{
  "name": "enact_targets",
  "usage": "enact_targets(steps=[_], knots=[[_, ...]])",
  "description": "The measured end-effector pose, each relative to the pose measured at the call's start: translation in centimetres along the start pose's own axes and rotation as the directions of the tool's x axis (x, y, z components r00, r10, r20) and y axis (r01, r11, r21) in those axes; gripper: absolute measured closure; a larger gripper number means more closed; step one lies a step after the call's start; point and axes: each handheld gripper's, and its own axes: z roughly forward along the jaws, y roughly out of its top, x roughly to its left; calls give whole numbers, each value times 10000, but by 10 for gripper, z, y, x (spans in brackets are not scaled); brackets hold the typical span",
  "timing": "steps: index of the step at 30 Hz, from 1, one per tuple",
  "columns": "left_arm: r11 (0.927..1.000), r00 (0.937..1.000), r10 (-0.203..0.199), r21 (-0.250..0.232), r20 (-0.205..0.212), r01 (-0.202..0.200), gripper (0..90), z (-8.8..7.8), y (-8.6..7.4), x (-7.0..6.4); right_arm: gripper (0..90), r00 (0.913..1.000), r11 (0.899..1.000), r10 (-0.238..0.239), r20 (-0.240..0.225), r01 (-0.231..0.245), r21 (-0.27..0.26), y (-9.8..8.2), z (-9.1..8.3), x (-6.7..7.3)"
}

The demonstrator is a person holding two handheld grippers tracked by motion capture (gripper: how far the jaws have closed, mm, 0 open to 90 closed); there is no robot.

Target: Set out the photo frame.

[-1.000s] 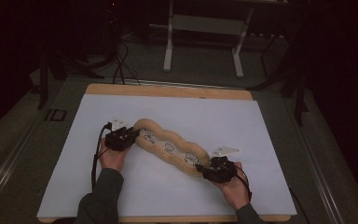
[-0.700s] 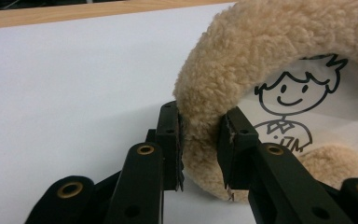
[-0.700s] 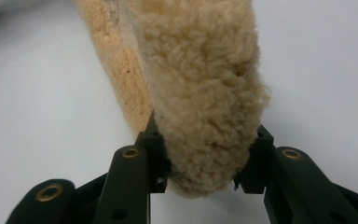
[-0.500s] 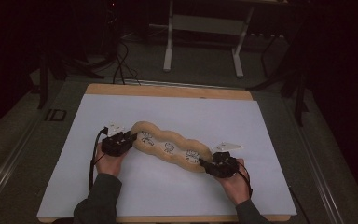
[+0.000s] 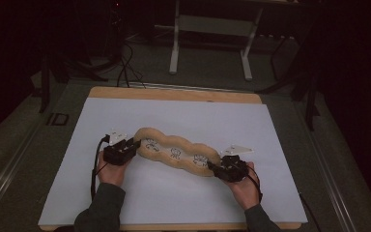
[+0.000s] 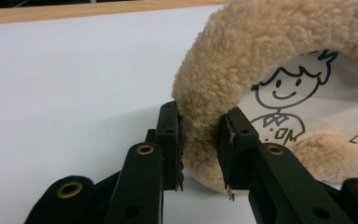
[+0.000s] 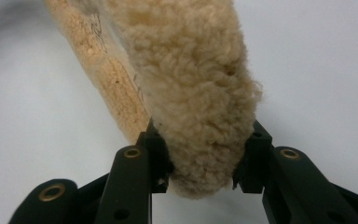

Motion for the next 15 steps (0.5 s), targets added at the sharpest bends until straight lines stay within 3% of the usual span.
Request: enact_targets(steps=[15], knots=[[9997,9999,-125,-232,-48,124,722,-12,2,-5,606,9996,9984,268,16,-267,-502,11,-3,-11]])
